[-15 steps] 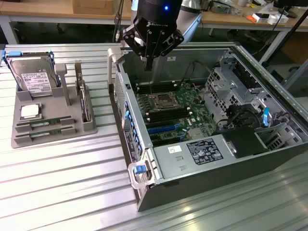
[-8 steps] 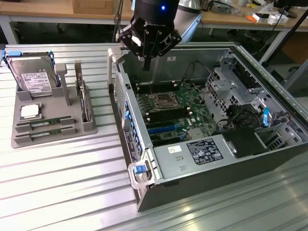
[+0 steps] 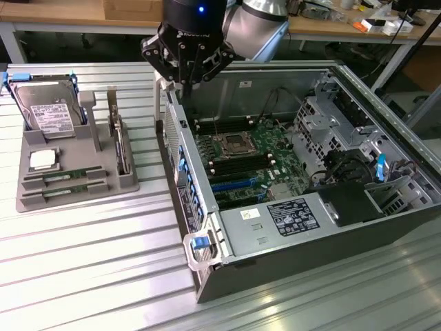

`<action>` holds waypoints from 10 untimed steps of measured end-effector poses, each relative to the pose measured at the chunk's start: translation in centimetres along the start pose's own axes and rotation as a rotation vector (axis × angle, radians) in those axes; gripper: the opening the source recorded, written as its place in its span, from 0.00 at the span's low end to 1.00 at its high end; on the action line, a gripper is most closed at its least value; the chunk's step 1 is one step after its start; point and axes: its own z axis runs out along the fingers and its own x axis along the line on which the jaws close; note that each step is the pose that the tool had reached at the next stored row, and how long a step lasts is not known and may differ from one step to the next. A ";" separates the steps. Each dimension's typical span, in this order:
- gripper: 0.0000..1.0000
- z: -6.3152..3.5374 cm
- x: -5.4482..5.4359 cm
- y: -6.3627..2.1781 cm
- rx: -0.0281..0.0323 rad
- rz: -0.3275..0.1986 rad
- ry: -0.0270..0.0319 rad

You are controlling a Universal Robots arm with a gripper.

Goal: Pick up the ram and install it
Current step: 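Reach for the ram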

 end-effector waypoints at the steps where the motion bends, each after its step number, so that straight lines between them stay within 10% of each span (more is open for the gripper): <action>1: 0.10 -0.02 0.7 -0.05 -0.0001 0.000 -0.0001; 10: 0.10 -0.17 7.9 -0.59 -0.0001 0.000 -0.0007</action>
